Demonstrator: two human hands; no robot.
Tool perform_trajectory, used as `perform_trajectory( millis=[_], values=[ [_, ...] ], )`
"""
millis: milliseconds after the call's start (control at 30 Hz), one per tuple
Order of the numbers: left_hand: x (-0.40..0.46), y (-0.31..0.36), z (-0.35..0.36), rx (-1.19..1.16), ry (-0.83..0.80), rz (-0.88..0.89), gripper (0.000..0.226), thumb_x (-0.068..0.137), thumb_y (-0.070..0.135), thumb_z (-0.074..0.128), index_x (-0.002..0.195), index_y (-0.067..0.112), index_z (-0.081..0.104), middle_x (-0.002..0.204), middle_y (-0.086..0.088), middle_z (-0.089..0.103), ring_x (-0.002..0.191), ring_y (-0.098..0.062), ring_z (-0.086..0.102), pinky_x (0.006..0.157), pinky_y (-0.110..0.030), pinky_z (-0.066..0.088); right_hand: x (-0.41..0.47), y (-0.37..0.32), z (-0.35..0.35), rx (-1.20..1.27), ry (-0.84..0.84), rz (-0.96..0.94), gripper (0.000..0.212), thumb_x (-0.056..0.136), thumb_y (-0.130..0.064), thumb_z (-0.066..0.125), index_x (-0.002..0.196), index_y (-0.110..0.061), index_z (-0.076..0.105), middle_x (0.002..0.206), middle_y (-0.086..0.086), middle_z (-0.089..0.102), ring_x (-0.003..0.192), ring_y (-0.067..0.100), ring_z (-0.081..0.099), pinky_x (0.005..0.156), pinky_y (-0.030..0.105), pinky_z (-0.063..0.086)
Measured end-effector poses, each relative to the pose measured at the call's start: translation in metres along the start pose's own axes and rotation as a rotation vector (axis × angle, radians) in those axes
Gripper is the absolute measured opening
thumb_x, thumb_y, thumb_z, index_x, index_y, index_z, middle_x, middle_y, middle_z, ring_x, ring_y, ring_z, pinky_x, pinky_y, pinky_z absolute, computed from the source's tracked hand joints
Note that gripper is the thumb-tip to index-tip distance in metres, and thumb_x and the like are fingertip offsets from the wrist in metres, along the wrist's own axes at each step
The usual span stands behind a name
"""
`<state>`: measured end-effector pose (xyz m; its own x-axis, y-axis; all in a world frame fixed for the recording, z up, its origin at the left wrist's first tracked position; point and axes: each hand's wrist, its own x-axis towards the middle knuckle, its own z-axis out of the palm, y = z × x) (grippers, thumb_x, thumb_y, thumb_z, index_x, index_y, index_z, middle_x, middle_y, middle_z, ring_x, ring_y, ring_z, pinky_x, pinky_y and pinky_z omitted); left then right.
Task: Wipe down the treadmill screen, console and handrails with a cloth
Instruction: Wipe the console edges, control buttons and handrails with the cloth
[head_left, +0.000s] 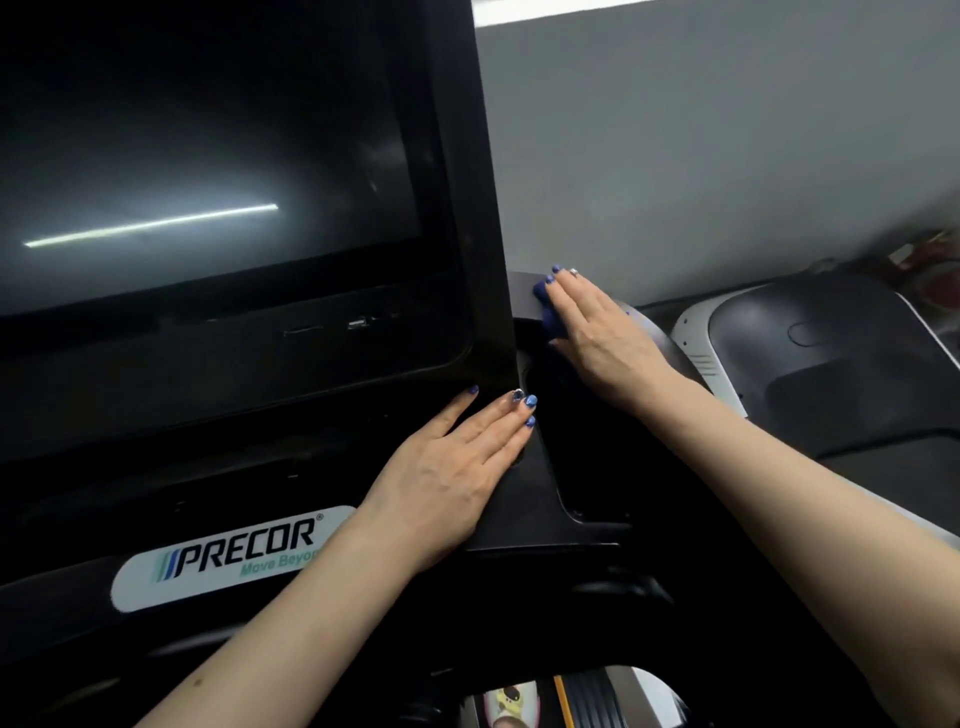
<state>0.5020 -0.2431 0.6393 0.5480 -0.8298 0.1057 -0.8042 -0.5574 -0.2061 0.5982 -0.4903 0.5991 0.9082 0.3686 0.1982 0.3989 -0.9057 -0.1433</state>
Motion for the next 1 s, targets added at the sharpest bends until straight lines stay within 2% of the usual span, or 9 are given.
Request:
perform_trajectory(
  millis=[67, 133, 233, 300, 400, 600, 733, 800, 1000],
  values=[
    [-0.001, 0.001, 0.001, -0.003, -0.003, -0.002, 0.056, 0.093, 0.011, 0.021, 0.139, 0.004, 0.052, 0.15, -0.012, 0.046, 0.139, -0.024, 0.044, 0.115, -0.046, 0.021, -0.008, 0.008, -0.001, -0.002, 0.011, -0.017, 0.068, 0.079, -0.013, 0.07, 0.136, 0.012, 0.045, 0.142, 0.032, 0.044, 0.129, 0.047, 0.047, 0.104, 0.056, 0.043],
    [-0.002, 0.001, 0.003, -0.013, 0.012, -0.014, 0.062, 0.1, 0.008, 0.004, 0.139, 0.003, 0.052, 0.149, -0.012, 0.046, 0.139, -0.025, 0.044, 0.115, -0.046, 0.021, 0.0, 0.006, -0.001, -0.024, 0.016, -0.03, 0.07, 0.077, -0.013, 0.076, 0.134, 0.013, 0.046, 0.14, 0.033, 0.045, 0.128, 0.048, 0.048, 0.104, 0.055, 0.043],
    [-0.003, 0.003, 0.005, -0.005, 0.015, -0.019, 0.071, 0.101, 0.012, -0.008, 0.139, 0.002, 0.052, 0.15, -0.013, 0.046, 0.139, -0.026, 0.043, 0.115, -0.046, 0.022, 0.024, -0.01, 0.002, -0.017, 0.005, -0.073, 0.068, 0.081, -0.02, 0.071, 0.135, 0.013, 0.045, 0.14, 0.034, 0.045, 0.129, 0.049, 0.046, 0.107, 0.053, 0.039],
    [-0.003, 0.004, 0.006, 0.001, 0.018, -0.022, 0.068, 0.1, 0.009, -0.004, 0.139, 0.002, 0.051, 0.15, -0.013, 0.045, 0.139, -0.026, 0.043, 0.115, -0.046, 0.022, 0.028, -0.015, 0.002, 0.016, -0.01, -0.107, 0.067, 0.082, -0.022, 0.065, 0.136, 0.012, 0.045, 0.141, 0.033, 0.045, 0.13, 0.048, 0.045, 0.108, 0.052, 0.037],
    [-0.003, 0.004, 0.003, 0.009, 0.03, -0.018, 0.057, 0.095, 0.008, 0.016, 0.139, 0.002, 0.052, 0.15, -0.014, 0.045, 0.14, -0.027, 0.042, 0.115, -0.047, 0.021, 0.02, -0.005, -0.002, 0.076, -0.007, -0.12, 0.066, 0.082, -0.023, 0.06, 0.139, 0.007, 0.045, 0.145, 0.027, 0.043, 0.134, 0.043, 0.042, 0.111, 0.047, 0.034],
    [-0.007, 0.007, -0.002, 0.017, -0.01, -0.027, 0.059, 0.09, 0.014, 0.023, 0.141, 0.004, 0.051, 0.151, -0.012, 0.044, 0.141, -0.025, 0.041, 0.115, -0.047, 0.022, -0.014, 0.002, 0.005, 0.149, 0.14, 0.043, 0.049, 0.097, -0.024, 0.036, 0.136, 0.001, 0.052, 0.143, 0.02, 0.049, 0.134, 0.036, 0.046, 0.112, 0.041, 0.036],
    [-0.024, 0.005, -0.014, 0.008, 0.004, -0.028, 0.059, 0.089, 0.015, 0.025, 0.14, 0.007, 0.053, 0.15, -0.01, 0.047, 0.141, -0.024, 0.041, 0.116, -0.047, 0.03, -0.017, -0.007, -0.011, 0.155, 0.131, 0.172, 0.034, 0.095, -0.004, 0.055, 0.129, -0.005, 0.061, 0.138, 0.016, 0.056, 0.126, 0.034, 0.054, 0.103, 0.039, 0.045],
    [-0.036, 0.0, -0.026, 0.021, 0.027, -0.048, 0.059, 0.089, 0.015, 0.026, 0.142, 0.007, 0.051, 0.151, -0.011, 0.044, 0.142, -0.024, 0.039, 0.116, -0.048, 0.032, -0.02, -0.015, -0.028, 0.13, 0.075, 0.246, 0.034, 0.095, -0.004, 0.056, 0.128, -0.01, 0.063, 0.138, 0.011, 0.056, 0.122, 0.032, 0.056, 0.098, 0.037, 0.045],
    [-0.082, -0.023, -0.06, 0.048, 0.082, -0.105, 0.06, 0.088, 0.012, 0.038, 0.147, 0.006, 0.042, 0.156, -0.012, 0.036, 0.147, -0.026, 0.029, 0.117, -0.047, 0.019, -0.055, -0.067, -0.072, 0.074, 0.231, 0.234, 0.037, 0.089, -0.002, 0.063, 0.125, -0.012, 0.065, 0.132, 0.008, 0.06, 0.113, 0.033, 0.06, 0.085, 0.04, 0.055]
  ],
)
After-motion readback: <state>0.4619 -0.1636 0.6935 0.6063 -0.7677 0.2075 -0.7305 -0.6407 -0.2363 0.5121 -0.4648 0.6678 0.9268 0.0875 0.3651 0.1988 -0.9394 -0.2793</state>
